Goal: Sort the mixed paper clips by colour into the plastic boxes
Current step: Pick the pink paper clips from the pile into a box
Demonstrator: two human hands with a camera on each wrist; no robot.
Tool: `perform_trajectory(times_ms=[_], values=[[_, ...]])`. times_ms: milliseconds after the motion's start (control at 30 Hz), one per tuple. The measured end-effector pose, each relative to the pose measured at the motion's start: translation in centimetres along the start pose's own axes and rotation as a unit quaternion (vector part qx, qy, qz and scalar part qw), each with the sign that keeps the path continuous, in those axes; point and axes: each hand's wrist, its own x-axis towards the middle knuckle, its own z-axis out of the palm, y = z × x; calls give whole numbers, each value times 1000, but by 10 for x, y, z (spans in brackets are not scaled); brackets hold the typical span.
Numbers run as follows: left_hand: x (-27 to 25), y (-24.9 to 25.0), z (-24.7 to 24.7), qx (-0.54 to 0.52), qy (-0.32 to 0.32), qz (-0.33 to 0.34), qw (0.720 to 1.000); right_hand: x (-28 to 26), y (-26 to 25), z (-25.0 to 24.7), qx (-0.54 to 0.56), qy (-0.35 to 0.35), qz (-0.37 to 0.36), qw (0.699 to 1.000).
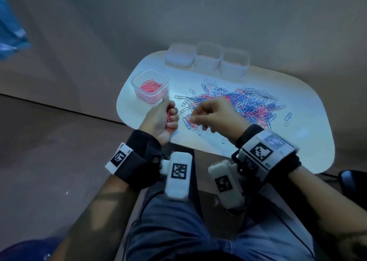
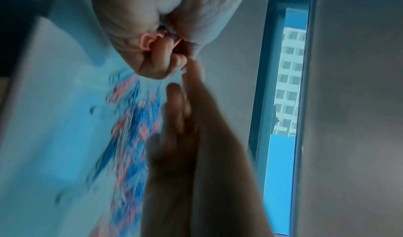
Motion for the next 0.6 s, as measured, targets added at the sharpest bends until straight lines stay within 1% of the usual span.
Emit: perform_trajectory(times_ms=[33,67,100,133,167,200,233,267,333,467,567,600], values=[[1,2,-4,77,8,28,997,2,6,-1,-56,1,3,998],[1,2,-8,184,9,63,981,5,11,0,-136,3,1,991],[1,1,-9,309,-3,98,946,7,14,3,-214,8,0,977],[1,-1,-10,426,-22,129,895,9,17,6,-267,14,6,964],[1,-4,-9,523,-37,145,839,12,19,9,-288,16,18,957],[2,-6,-8,596,-34,146,789,14,19,10,-290,15,32,956],[2,-7,-7,641,-17,137,755,16,18,10,-287,15,38,957],[3,-7,-7,661,0,128,739,18,17,9,-281,11,46,958],[3,-5,-7,673,20,117,730,21,12,8,-270,6,48,962],[2,-5,-5,674,30,110,730,27,9,14,-283,23,47,958],[5,-7,-3,683,54,109,720,31,10,15,-285,13,50,957],[6,-6,-2,681,61,111,721,31,11,14,-281,13,53,958]])
